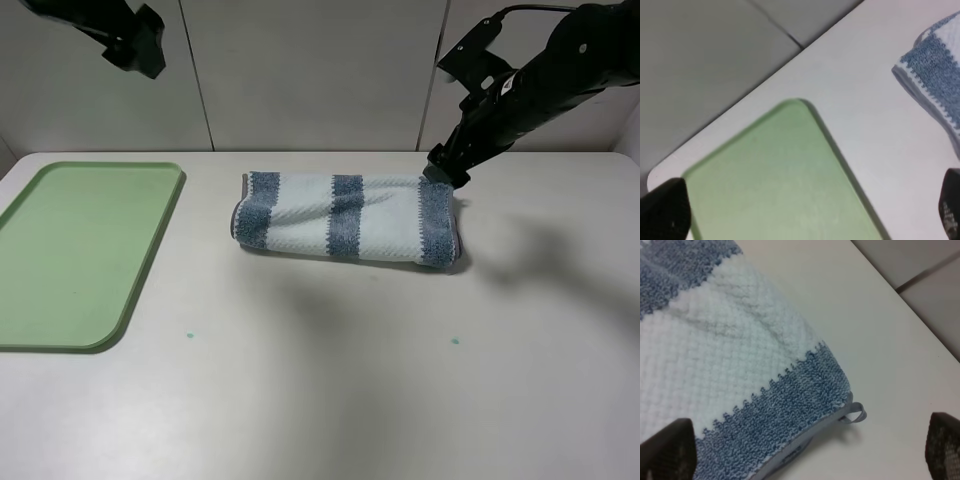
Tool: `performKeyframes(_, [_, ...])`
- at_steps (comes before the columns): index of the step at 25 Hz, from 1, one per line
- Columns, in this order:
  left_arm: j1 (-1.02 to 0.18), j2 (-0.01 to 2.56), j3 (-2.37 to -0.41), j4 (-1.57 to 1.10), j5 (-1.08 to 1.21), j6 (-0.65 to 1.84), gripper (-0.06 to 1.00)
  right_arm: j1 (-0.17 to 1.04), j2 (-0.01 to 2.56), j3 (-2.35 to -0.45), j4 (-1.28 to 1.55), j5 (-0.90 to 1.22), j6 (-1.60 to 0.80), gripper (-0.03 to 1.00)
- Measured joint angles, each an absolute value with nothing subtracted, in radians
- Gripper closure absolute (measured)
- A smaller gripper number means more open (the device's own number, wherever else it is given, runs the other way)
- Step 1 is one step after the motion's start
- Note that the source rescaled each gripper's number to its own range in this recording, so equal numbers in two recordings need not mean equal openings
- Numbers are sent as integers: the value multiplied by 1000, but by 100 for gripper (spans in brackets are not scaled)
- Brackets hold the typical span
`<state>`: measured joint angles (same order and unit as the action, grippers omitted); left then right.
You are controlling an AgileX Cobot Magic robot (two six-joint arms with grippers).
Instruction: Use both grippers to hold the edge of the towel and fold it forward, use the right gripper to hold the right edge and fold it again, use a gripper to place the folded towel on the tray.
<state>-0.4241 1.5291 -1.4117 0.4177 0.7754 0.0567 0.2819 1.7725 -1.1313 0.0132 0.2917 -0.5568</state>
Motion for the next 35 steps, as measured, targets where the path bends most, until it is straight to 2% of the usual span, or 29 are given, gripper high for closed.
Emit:
performKeyframes(8, [-512,1302,-1278,407,799,-25,-6,282,1772,-1131,13,292,-557,-3])
performKeyframes(23, [-513,811,-932,406,827,-161,-6,282,1772,-1131,13,292,-549,-3])
performKeyframes(35, [-513,469,-684,307,863,-168,-6,282,1772,-1131,13,292,-546,-3])
